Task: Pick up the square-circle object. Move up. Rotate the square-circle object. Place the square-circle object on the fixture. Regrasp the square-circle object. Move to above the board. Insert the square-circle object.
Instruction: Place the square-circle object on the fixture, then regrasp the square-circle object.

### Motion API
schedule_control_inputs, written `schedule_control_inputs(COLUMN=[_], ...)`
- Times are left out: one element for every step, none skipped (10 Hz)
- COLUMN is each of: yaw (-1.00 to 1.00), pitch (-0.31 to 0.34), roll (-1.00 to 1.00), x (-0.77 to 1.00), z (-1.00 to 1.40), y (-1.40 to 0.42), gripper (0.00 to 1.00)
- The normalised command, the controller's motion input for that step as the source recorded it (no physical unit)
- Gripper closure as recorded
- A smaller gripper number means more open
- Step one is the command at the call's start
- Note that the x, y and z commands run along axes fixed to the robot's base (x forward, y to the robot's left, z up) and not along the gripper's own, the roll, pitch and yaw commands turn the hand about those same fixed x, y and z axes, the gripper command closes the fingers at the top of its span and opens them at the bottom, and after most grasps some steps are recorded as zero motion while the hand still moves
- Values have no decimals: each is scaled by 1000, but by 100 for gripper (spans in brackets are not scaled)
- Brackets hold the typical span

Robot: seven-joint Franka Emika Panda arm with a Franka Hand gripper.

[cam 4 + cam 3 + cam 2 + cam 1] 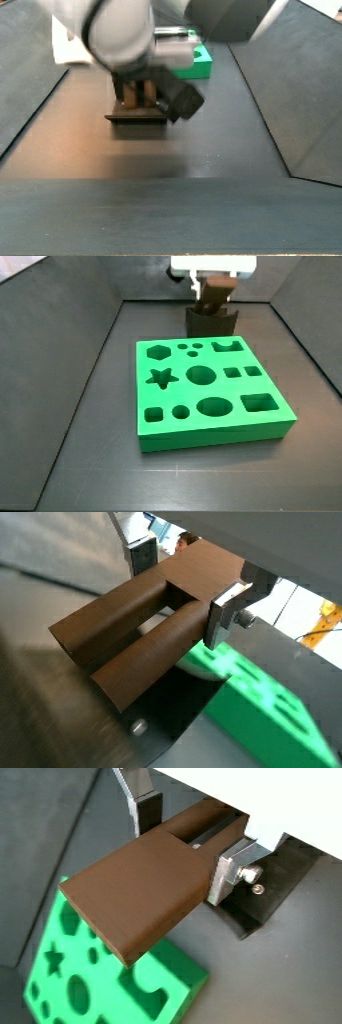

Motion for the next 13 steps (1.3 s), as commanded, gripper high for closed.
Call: schedule_control_inputs(yaw=[-176, -157, -138, -91, -77, -46, -27, 0, 0, 49, 56, 57, 54], pitch=[9, -18, -29, -61, -63, -61, -60, 0, 0, -30, -20, -11, 14], roll=[-159, -153, -143, -95, -93, -93, -93, 0, 0, 33, 37, 42, 43], x=[145, 120, 105, 72, 72, 71, 71, 0, 0, 0, -13, -26, -38], z=[-715, -509, -385, -276, -274, -275, -275, -167, 0, 1000, 1000, 1000, 1000], y=[109, 85, 72, 125, 126, 120, 117, -500, 0, 0, 0, -1, -1], gripper=[100, 100, 100, 100, 100, 100, 100, 100, 0, 0, 0, 0, 0])
